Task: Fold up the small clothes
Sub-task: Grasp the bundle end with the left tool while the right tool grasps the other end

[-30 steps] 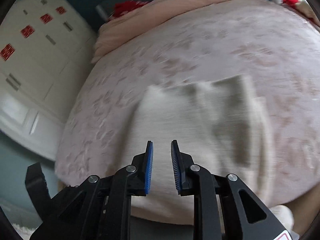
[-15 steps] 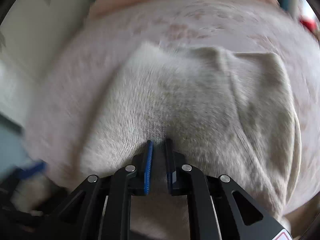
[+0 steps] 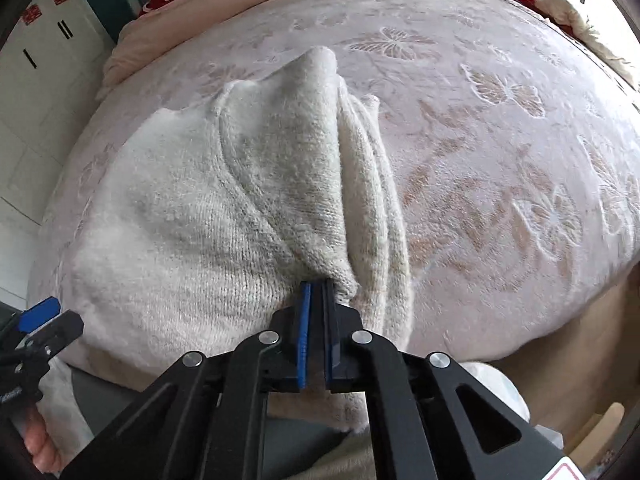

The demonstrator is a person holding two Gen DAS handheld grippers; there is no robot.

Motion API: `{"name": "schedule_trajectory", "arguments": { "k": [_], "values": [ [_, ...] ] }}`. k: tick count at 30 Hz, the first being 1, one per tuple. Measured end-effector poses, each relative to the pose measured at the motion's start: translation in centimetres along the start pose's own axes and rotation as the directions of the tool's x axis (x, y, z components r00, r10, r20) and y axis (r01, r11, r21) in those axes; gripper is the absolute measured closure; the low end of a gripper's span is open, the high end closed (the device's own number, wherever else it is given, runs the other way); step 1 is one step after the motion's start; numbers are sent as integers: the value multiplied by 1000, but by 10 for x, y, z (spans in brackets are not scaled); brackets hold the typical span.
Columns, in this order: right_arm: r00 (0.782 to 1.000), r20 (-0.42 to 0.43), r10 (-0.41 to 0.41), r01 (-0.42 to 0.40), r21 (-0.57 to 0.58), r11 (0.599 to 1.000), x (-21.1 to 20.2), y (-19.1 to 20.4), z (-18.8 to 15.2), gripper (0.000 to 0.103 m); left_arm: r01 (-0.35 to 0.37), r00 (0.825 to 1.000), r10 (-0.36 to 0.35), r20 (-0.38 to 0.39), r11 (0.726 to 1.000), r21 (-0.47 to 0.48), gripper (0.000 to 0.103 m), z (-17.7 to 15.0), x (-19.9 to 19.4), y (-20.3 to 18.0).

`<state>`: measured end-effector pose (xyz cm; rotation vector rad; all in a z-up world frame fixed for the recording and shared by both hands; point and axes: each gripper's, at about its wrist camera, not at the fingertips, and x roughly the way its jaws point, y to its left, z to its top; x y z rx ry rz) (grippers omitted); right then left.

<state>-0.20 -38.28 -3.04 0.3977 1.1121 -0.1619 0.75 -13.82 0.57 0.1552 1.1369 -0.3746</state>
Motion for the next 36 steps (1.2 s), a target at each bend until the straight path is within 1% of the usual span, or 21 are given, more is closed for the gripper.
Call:
{"name": "schedule_trajectory", "arguments": {
  "k": [1,2,3,4,5,6,7,8,9,12,17,20,23,25,28,29,31,32,34,35,36],
  "values": [
    [1000,2,11,-11,7,1000,-5,1,3,101,-3,1000,3,2,1000,6,16,1,-1,-2],
    [999,17,34,-34,22,999,-18,-4,-1,96,-5,1000,5,4,1000,10,16,3,-2,-4],
    [996,47,72,-74,43,996,-28,-7,4,92,-1,1000,1,6,1000,12,16,5,-3,-6],
    [993,76,89,-93,59,994,-35,-12,8,77,1,1000,-1,8,1000,12,15,7,-3,-7],
    [991,106,80,-88,77,993,-43,-16,8,47,2,1000,-2,9,1000,11,14,10,-3,-8],
    [989,133,64,-77,92,993,-49,-22,9,35,0,1000,0,9,1000,9,13,14,-2,-9],
    [987,151,57,-73,103,992,-50,-25,11,30,-1,1000,0,5,1000,8,13,16,-1,-10],
    [987,146,66,-82,111,990,-47,-29,15,30,-1,1000,2,-5,1000,8,12,18,2,-12],
    [988,123,94,-109,126,986,-41,-33,17,30,2,1000,-2,-30,1000,6,12,23,8,-14],
    [983,96,156,-170,161,972,-29,-40,16,29,12,998,-13,-58,1000,-13,12,30,18,-16],
    [989,59,136,-142,128,981,-1,-34,16,24,12,995,-19,-99,997,-73,12,43,38,-14],
    [988,38,147,-151,132,980,11,-34,14,19,14,995,-22,-102,997,-71,10,49,46,-16],
    [981,32,193,-196,157,968,21,-41,14,16,37,992,-48,-118,995,-96,5,53,55,-13],
    [966,20,256,-255,204,945,31,-48,13,15,52,990,-66,-126,992,-112,5,56,63,-11],
    [951,33,309,-307,241,920,36,-56,14,11,110,983,-127,-130,986,-129,5,57,76,-5],
    [945,36,326,-324,247,913,37,-56,14,7,140,979,-158,-127,980,-138,5,57,80,-2],
    [933,39,358,-356,252,900,40,-58,15,5,241,957,-264,-121,955,-176,5,55,91,8],
    [931,37,362,-359,253,898,42,-59,16,5,308,934,-337,-117,927,-214,5,52,98,17],
    [926,36,376,-372,252,893,43,-59,17,5,365,916,-392,-81,902,-230,5,50,101,24],
    [925,38,378,-375,253,892,44,-58,18,6,380,913,-403,-69,898,-220,5,48,100,25],
    [923,37,384,-380,251,890,43,-56,19,13,382,912,-404,-67,900,-211,5,48,99,24]
  ]
}}
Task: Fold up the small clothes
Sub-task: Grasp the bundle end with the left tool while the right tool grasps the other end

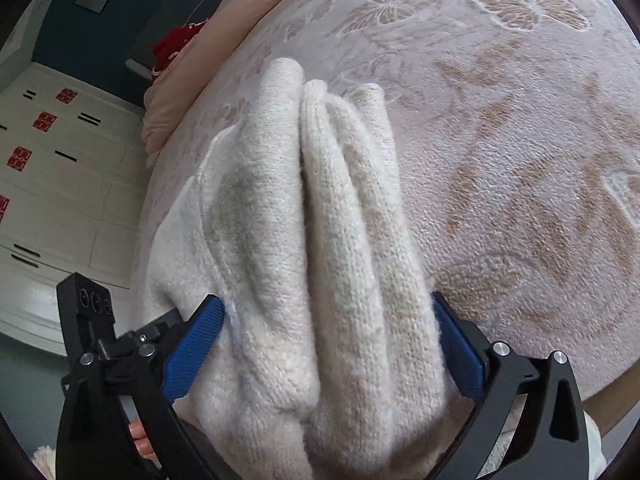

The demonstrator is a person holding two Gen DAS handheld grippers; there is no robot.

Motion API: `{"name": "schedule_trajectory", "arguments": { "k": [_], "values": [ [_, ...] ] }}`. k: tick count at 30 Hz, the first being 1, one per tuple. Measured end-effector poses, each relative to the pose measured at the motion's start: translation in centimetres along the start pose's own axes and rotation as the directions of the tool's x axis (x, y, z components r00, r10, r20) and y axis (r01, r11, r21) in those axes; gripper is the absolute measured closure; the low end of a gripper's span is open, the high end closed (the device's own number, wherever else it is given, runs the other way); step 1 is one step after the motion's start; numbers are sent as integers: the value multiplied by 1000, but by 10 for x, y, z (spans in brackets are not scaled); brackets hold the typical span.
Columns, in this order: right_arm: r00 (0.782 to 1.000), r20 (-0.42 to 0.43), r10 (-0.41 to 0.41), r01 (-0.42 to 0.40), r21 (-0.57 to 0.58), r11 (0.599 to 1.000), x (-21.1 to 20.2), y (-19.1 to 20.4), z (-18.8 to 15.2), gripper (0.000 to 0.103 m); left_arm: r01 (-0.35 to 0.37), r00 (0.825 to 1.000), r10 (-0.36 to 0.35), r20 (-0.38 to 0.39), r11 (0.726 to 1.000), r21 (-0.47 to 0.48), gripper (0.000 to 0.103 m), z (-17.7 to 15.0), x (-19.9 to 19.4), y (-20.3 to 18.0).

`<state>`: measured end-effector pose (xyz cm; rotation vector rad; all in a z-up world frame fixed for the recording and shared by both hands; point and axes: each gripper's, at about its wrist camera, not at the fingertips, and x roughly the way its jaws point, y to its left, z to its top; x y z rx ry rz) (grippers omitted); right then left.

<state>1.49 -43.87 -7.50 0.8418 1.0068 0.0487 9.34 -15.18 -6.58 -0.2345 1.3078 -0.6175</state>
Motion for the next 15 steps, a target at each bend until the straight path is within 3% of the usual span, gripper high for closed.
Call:
{"name": "schedule_trajectory", "arguments": {
  "k": [1,3,4,5,7,11,15],
  "values": [
    [1000,-12,14,-14,-3,1000,1,2,1,38,0,1000,0,3,1000,9,7,-1,-1,-2],
    [999,-28,23,-22,28,999,0,5,3,53,-8,1000,8,7,1000,12,21,-1,-7,-9],
    [999,-26,19,-18,29,999,-3,10,4,60,-13,1000,13,8,1000,15,33,0,-11,-12],
    [1000,-17,7,-7,22,1000,-8,16,6,63,-26,1000,25,15,999,20,45,1,-18,-19],
    [1000,21,-3,3,-13,1000,-24,37,10,65,-37,999,36,31,999,32,53,5,-33,-29],
    [992,124,-7,20,-105,994,-72,88,13,66,-42,993,29,116,993,113,55,12,-84,-64],
    [961,271,44,14,-209,978,-149,143,9,66,-18,978,-23,208,981,195,55,12,-144,-103]
  ]
}}
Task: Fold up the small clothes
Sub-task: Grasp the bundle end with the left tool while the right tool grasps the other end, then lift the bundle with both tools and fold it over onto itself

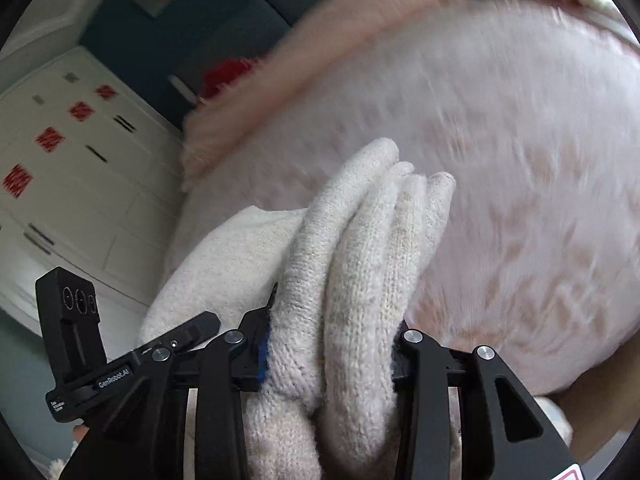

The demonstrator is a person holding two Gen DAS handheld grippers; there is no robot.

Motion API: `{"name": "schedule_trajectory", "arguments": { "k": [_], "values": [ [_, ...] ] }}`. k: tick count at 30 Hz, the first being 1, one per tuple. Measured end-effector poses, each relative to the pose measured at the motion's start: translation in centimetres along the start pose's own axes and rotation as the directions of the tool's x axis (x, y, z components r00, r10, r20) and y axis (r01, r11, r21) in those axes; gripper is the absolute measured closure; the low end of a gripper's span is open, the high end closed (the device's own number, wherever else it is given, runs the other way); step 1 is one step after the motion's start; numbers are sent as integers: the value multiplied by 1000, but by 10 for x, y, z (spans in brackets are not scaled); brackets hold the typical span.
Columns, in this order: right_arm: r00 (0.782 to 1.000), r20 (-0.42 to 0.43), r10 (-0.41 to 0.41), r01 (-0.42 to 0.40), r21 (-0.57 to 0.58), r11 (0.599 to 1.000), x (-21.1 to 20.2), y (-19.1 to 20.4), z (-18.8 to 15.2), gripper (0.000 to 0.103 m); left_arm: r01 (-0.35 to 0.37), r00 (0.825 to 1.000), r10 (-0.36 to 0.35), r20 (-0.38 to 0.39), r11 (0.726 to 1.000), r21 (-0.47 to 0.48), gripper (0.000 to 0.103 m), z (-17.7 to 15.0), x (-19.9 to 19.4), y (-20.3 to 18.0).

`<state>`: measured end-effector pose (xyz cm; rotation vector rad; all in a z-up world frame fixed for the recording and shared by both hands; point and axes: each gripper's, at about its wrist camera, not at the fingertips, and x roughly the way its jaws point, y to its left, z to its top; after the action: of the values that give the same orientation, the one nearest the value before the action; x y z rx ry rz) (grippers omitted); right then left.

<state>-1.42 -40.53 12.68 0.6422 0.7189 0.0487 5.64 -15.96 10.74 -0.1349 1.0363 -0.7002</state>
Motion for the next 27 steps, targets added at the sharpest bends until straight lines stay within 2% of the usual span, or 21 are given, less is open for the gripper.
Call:
{"name": "schedule_trajectory", "arguments": {
  "k": [3,5,8,9,11,12,14,16,18,22,25,27],
  "values": [
    [992,124,39,-30,-79,996,-53,41,19,66,32,992,-42,122,996,82,55,17,-58,-29],
    [978,197,69,-44,-130,991,-85,68,28,65,47,977,-72,199,990,131,55,27,-97,-45],
    [946,298,128,-63,-216,974,-129,113,40,65,57,942,-119,314,978,201,54,41,-156,-65],
    [931,331,151,-68,-251,966,-146,131,41,65,55,923,-139,360,971,232,54,44,-182,-71],
    [908,376,186,-72,-297,952,-166,157,43,64,54,897,-161,411,964,260,54,48,-211,-78],
    [893,399,210,-75,-326,942,-177,173,43,64,49,879,-174,443,959,281,53,50,-231,-80],
    [865,436,249,-79,-373,925,-191,200,43,64,32,845,-192,499,949,312,53,53,-264,-81],
    [847,452,280,-86,-404,911,-199,218,42,64,17,816,-203,542,944,329,52,54,-288,-79],
    [832,455,317,-105,-431,896,-199,238,45,64,-8,795,-199,573,941,337,52,56,-309,-75],
    [826,425,371,-153,-465,872,-189,266,52,64,-71,762,-158,628,943,324,51,60,-341,-58],
    [837,392,382,-170,-478,862,-164,282,56,63,-108,753,-119,647,948,300,50,60,-351,-37],
    [852,356,383,-192,-467,863,-139,287,59,63,-117,758,-94,646,954,276,50,63,-345,-21]
  ]
}}
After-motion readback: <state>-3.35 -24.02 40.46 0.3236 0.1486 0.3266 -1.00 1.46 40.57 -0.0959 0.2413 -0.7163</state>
